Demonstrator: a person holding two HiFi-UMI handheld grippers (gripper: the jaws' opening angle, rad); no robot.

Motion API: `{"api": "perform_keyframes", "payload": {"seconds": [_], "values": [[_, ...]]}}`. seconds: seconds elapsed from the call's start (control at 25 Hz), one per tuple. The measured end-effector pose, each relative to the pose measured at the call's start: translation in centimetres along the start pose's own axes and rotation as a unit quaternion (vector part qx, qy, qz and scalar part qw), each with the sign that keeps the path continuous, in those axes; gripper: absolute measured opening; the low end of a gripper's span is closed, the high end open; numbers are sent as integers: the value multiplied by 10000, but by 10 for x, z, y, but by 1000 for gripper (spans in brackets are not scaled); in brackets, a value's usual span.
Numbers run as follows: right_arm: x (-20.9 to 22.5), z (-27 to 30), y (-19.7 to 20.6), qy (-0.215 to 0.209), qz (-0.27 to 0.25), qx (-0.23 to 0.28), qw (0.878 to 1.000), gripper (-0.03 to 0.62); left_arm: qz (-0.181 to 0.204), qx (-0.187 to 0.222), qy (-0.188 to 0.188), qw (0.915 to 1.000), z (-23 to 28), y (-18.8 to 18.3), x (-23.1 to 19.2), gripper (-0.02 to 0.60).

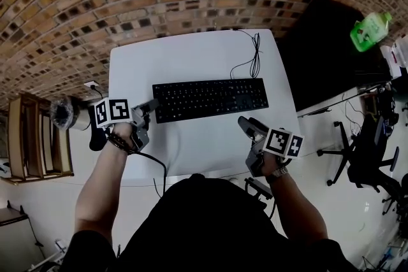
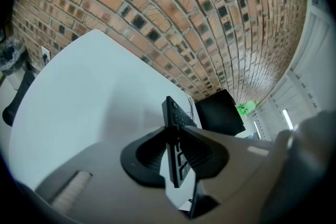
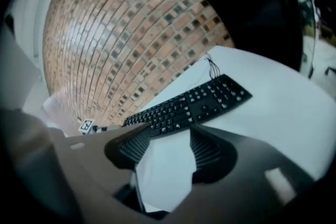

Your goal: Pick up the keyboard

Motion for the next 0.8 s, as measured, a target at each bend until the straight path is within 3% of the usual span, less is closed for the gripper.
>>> {"api": "perform_keyframes", "payload": {"seconds": [0.08,0.24,0.44,0.72,0.8], "values": [[16,12,4,-204,876,31,9959,260,-20,11,16,10000,0,-1,2,87],[45,37,6,-633,2272,259,9715,273,-118,7,46,9999,-1,-1,3,87],[77,59,-2,-715,2879,504,9537,273,-166,6,69,9998,-1,0,5,86],[74,88,-12,-1455,3435,658,9255,271,-207,7,118,9997,-2,0,9,86],[73,92,-12,-1613,3464,667,9217,209,-190,-10,118,9997,-1,0,10,84]]}}
Point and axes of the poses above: the fingertips, and each gripper's own axes: z forward along the fingers, x to its right, y out of its underside, the point moved 3 cm from there along -z, backward along the fingers, and after that the axes turned 13 degrees about z, right-handed, at the moved point
